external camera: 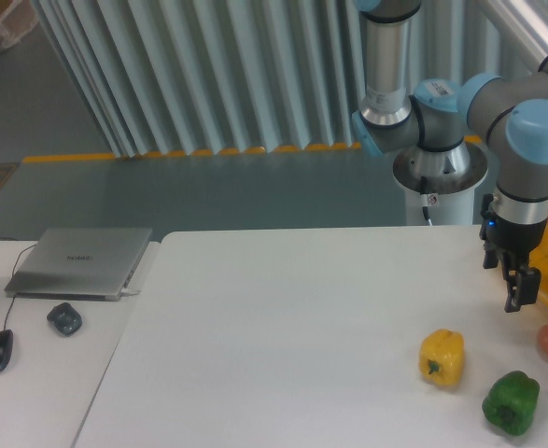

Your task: Place the red peppers in a basket

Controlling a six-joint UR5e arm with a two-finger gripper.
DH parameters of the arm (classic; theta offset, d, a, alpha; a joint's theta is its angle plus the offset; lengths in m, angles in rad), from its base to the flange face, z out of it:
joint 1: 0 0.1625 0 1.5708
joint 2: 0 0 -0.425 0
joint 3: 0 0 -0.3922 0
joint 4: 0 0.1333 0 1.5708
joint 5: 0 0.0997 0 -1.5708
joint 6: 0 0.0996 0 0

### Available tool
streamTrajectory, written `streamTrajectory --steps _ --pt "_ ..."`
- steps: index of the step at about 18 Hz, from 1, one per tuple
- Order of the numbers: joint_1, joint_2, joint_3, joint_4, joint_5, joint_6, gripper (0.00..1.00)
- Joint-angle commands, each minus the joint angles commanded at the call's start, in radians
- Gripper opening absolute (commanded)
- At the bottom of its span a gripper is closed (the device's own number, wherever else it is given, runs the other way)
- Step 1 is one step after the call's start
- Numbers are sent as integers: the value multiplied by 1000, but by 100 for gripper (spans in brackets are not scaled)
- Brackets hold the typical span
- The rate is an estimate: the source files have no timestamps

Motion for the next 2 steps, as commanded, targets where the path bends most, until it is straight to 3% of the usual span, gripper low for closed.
streamTrajectory --steps 2 --pt "-6 -2 2 0 0 2 100"
